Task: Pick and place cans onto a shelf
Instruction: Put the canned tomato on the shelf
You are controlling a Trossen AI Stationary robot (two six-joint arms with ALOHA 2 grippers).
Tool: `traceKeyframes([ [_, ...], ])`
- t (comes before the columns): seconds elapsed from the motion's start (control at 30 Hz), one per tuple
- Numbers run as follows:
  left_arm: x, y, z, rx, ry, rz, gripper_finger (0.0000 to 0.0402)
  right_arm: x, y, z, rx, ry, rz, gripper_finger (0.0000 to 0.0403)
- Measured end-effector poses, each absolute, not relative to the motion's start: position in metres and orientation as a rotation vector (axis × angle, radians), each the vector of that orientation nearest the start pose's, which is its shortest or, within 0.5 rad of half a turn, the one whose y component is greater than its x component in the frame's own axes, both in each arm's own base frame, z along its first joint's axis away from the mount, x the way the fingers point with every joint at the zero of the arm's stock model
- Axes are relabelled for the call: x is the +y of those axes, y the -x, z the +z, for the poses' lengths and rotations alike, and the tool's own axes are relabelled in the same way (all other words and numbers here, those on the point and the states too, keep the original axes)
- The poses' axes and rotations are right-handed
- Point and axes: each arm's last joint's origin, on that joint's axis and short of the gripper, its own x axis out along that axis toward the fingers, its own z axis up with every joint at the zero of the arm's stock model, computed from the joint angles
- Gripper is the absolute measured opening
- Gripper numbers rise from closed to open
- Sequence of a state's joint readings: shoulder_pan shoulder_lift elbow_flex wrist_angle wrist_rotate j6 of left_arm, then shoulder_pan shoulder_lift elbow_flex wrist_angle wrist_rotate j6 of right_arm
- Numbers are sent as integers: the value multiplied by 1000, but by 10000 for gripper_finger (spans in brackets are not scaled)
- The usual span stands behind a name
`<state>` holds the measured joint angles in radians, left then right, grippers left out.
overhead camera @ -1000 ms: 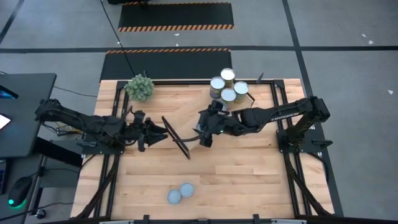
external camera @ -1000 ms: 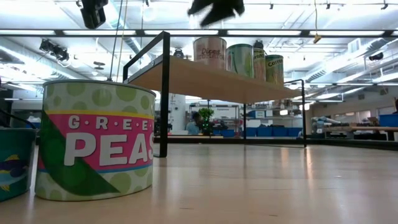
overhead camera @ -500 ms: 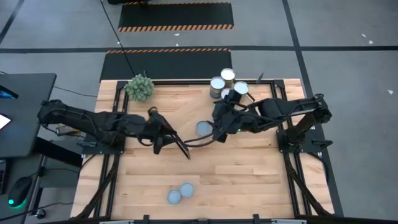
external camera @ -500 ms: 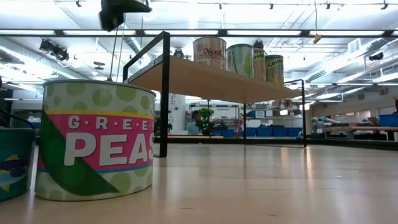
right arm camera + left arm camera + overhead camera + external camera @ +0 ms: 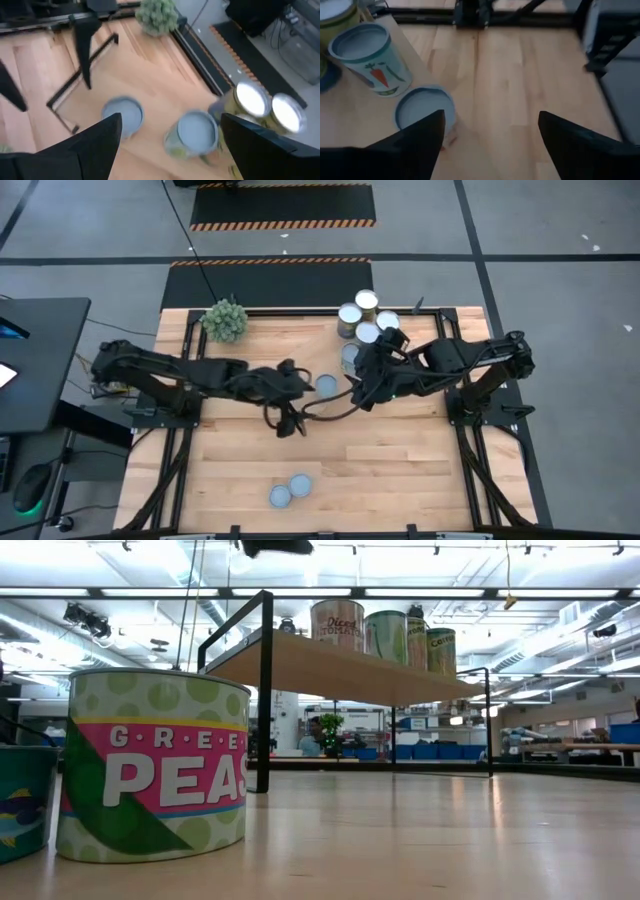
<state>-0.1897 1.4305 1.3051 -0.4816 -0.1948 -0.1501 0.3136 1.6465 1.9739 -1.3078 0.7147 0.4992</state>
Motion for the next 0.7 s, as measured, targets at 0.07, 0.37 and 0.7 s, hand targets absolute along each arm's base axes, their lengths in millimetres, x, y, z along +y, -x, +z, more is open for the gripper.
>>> traceKeyframes([
  [0.07, -53, -319, 335, 637, -11, 53, 331, 78, -289, 427, 751, -2, -575, 347],
  [0.37, -50, -353, 319, 727, -194, 208, 309, 89, -272, 425, 759, -39, -638, 347],
  [0.7, -28, -367, 292, 881, -367, 301, 285, 90, -271, 425, 735, -57, -675, 347],
])
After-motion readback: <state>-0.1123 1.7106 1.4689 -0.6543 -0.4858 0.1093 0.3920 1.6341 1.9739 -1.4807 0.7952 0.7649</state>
